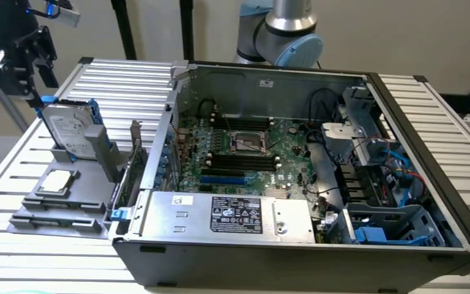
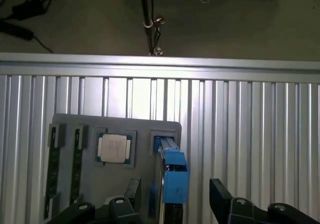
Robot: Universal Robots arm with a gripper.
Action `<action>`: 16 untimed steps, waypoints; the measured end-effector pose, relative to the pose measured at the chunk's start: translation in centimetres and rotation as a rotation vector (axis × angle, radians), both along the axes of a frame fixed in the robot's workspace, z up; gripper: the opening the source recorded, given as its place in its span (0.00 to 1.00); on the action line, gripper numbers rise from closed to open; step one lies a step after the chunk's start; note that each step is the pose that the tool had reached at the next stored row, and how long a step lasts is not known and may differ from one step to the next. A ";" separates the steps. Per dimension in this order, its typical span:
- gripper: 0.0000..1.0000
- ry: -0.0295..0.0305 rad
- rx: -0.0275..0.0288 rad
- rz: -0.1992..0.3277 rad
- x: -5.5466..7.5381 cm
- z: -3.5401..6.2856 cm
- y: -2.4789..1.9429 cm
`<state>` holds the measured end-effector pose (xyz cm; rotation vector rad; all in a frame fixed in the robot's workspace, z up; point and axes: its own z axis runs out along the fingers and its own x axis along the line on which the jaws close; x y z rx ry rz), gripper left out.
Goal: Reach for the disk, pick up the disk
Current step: 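Pick up the disk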
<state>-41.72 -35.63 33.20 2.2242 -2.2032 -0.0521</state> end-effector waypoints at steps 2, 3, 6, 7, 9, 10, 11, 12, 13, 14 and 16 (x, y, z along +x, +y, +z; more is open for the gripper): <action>0.65 0.0000 0.0000 -0.004 0.0 -0.35 0.00; 0.65 0.0000 0.0000 -0.007 0.0 -0.53 0.00; 0.65 0.0000 -0.0001 -0.015 0.0 -1.08 0.00; 0.65 0.0001 0.0000 -0.018 0.0 -1.26 0.00; 0.65 -0.0001 0.0001 -0.022 0.0 -1.62 0.00; 0.65 0.0000 0.0000 -0.023 0.0 -1.82 0.00; 0.65 0.0000 0.0000 -0.024 0.0 -1.99 0.00; 0.65 0.0000 0.0000 -0.024 0.0 -2.17 0.00; 0.65 0.0001 0.0000 -0.025 0.0 -2.35 0.00; 0.65 0.0000 0.0000 -0.025 0.0 -2.53 0.00; 0.65 0.0000 0.0000 -0.026 0.0 -2.90 0.00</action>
